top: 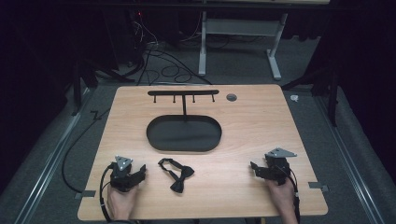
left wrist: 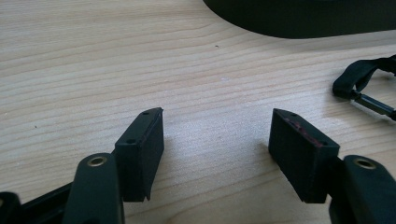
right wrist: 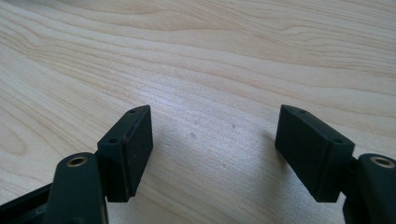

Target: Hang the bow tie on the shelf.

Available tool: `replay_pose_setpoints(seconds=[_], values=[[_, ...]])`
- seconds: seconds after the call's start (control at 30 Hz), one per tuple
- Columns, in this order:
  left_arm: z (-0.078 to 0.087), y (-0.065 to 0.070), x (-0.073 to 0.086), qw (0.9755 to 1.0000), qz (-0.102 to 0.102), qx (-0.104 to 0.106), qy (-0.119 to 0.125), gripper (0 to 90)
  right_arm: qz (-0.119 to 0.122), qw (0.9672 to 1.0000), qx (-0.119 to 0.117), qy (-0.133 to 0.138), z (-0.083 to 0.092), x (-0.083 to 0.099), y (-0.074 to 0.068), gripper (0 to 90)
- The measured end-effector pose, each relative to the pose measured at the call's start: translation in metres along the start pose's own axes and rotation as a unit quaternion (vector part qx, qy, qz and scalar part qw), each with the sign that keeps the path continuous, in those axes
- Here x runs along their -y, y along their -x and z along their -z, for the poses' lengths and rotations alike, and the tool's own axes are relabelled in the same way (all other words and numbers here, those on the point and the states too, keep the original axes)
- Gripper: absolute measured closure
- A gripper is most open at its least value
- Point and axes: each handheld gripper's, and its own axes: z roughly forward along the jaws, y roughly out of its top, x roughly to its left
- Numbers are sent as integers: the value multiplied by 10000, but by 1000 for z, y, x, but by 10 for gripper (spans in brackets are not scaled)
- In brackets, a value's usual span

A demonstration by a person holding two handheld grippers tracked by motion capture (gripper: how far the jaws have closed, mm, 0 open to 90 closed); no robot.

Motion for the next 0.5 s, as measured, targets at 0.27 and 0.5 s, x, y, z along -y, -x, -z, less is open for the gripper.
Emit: replay_pose_setpoints(seconds=[0.27, 0.5], values=[[6, 7, -2, 9999, -13, 104, -45, 362, 2, 10000, -3, 1, 0, 0, 0, 289], [14, 16, -6, 9995, -33, 304, 4, 367, -11, 10000, -5, -3, 0, 0, 0, 289]])
